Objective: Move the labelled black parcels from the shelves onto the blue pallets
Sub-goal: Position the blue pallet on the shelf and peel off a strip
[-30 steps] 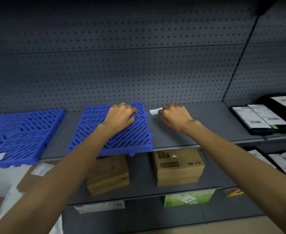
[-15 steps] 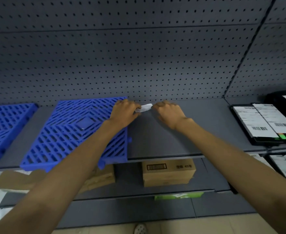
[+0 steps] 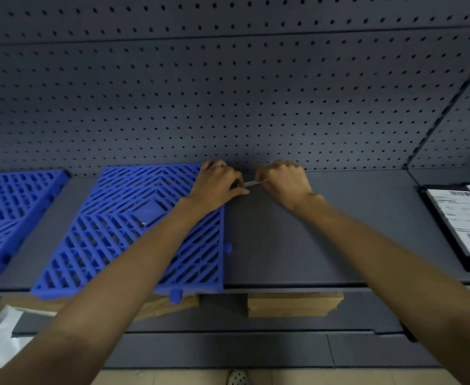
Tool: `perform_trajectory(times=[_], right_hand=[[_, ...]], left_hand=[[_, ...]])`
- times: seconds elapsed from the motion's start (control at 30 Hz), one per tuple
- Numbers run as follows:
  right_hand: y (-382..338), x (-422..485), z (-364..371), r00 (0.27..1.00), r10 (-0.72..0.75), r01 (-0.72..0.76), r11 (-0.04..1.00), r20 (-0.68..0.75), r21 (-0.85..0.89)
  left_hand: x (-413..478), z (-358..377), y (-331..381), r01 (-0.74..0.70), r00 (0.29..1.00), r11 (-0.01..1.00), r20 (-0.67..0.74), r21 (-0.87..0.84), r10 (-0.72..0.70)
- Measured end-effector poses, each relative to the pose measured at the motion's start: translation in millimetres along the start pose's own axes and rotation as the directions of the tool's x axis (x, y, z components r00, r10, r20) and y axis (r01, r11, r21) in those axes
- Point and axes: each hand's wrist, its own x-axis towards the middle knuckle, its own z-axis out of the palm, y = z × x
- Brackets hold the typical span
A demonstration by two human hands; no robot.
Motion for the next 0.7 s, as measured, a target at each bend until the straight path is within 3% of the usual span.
perform_trajectory(times=[0.3,0.7], right_hand=[[4,-26,-31,0.997,0.011,-0.011,1.000,-0.076,-0.001],[-93,-69,-53,0.951,-0.288,0.302,0.944,-0.110,0.133]], left_hand=[[-13,-24,25,0.048,0.986,0.997,-0.162,0.052,-0.039],[-148,-57,-6,0.256,0.956,0.958,-0.178,0.131,-0.231]])
